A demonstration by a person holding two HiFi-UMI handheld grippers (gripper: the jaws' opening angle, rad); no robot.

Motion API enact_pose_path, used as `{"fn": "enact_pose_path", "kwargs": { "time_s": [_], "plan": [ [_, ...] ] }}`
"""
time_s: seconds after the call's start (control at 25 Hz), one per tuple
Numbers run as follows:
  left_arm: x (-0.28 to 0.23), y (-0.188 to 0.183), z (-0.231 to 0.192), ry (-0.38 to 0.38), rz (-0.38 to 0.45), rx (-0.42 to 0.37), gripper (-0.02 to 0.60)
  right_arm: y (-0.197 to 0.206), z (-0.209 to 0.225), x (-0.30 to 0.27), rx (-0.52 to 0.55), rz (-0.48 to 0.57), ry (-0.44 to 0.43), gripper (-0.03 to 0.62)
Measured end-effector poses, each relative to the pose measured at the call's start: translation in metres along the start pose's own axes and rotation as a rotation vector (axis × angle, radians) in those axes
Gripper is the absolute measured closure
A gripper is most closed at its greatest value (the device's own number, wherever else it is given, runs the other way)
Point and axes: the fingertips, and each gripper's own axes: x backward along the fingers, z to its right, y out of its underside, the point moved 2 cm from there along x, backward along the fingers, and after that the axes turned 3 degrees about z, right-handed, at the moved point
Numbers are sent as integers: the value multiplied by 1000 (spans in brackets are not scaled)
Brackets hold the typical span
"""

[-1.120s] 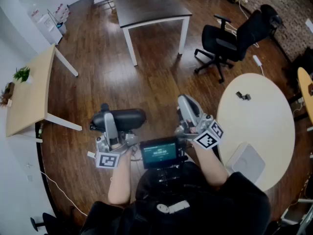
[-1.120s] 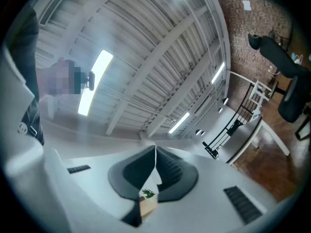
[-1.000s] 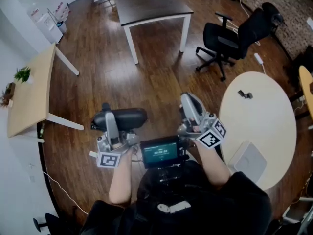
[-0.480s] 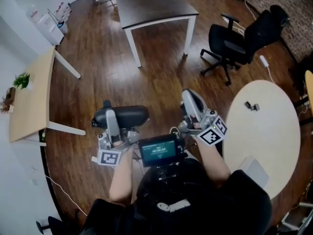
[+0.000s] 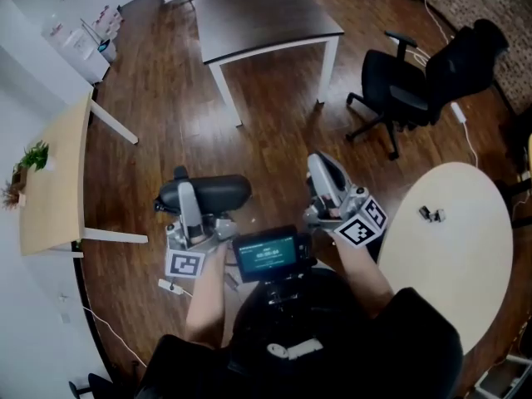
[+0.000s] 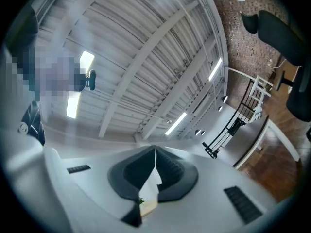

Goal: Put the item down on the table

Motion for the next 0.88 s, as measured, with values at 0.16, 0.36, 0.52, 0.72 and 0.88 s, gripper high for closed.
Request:
{"fn": "enact_pose_path", "kwargs": {
  "time_s": [0.16, 0.36, 0.52, 0.72, 0.88],
  "plan": [
    [-22, 23, -15, -10, -4, 4, 318, -16, 32, -7, -14, 7, 4, 585],
    [-63, 66, -45, -11, -11, -3, 318, -40, 97, -22, -34, 17, 8, 585],
    [-83, 79, -53, -5, -21, -21, 318, -52, 119, -34, -33, 34, 3, 585],
    [-85, 79, -51, 8, -31, -27, 318, -49, 115, -37, -36, 41, -14, 585],
    [-90, 82, -53, 38, -21, -26, 318, -56, 110, -44, 25, 49, -29, 585]
  ]
}}
